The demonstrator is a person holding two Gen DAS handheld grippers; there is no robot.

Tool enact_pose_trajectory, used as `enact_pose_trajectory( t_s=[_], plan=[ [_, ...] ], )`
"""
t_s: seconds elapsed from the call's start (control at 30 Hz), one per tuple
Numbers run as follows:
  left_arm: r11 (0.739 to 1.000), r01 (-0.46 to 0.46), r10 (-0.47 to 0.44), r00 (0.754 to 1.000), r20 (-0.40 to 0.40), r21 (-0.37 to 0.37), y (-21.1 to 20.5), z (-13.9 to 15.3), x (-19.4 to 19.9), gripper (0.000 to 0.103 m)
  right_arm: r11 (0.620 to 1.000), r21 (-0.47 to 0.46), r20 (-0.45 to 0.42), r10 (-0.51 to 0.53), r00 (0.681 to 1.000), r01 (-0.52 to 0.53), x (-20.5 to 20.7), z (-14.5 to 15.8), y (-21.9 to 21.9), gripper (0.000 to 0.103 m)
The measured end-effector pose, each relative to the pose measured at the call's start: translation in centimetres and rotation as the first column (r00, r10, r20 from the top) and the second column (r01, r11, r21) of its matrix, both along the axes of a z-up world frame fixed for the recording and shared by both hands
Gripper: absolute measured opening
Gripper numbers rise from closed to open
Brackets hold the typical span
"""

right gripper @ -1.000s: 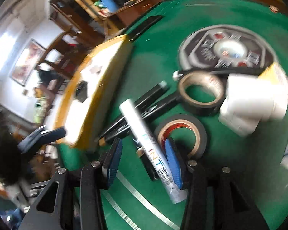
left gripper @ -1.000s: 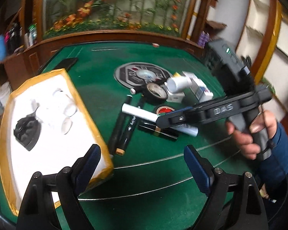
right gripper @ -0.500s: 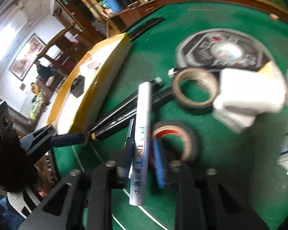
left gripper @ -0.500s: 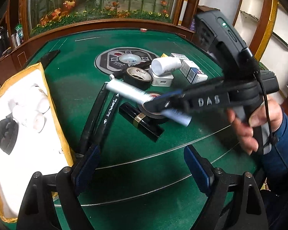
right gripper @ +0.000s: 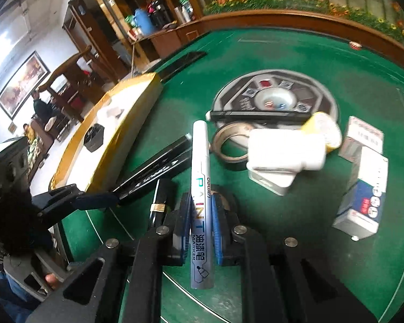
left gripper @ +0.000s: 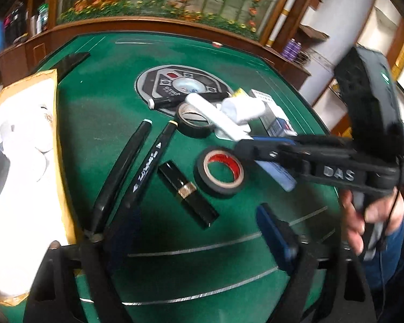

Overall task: Organize rigid objects
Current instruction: 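Grasp the white paint marker with the right tool while the left tool grasps a black marker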

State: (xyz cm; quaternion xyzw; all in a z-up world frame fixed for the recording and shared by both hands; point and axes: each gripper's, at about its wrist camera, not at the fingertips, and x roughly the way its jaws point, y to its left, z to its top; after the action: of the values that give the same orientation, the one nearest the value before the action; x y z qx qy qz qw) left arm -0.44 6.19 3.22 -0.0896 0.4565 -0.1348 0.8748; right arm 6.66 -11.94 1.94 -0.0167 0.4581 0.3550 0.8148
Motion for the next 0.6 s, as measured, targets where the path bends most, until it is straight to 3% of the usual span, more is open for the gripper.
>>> enact_pose_trajectory(
  t_s=[0.07,0.17,0.27,0.4,0.47,0.53,0.6],
  plan=[
    [0.999,-0.020,0.020,1.000,0.004,0.041,-0.4,0.0,0.6,0.067,0.999,0.020,-0.013,-0.029,0.999,0.030,0.3,0.0,-0.8,0.014],
    [1.000,-0.011,0.012,0.998,-0.055,0.006,-0.7,-1.0,1.6,0.045,0.998,0.037,-0.018,-0.046,0.999,0.047,0.4,0.1,-1.3,0.014],
    [0.994,-0.012,0.018,0.998,-0.053,0.112,-1.9,-1.7,1.9,0.043,0.998,0.053,-0.011,-0.036,0.999,0.036,0.1,0.4,-1.3,0.014],
    [0.989,-0.004,0.010,0.999,-0.036,0.145,-2.3,-2.1,2.4,0.041,0.997,0.067,-0.014,-0.026,1.000,0.026,-0.1,0.5,-1.1,0.014],
    [0.985,-0.019,0.022,1.000,-0.012,0.169,-2.0,-2.2,2.8,0.025,0.997,0.068,-0.013,-0.024,1.000,0.025,-0.1,0.4,-1.0,0.014],
    [0.985,-0.030,0.031,1.000,-0.003,0.173,-1.6,-2.2,2.8,0.018,0.997,0.074,-0.017,-0.019,1.000,0.020,-0.2,0.4,-1.0,0.014],
    [0.990,-0.030,0.030,1.000,-0.002,0.141,-1.1,-2.2,2.4,0.018,0.997,0.071,-0.017,-0.014,1.000,0.015,-0.3,0.3,-0.8,0.014]
  ],
)
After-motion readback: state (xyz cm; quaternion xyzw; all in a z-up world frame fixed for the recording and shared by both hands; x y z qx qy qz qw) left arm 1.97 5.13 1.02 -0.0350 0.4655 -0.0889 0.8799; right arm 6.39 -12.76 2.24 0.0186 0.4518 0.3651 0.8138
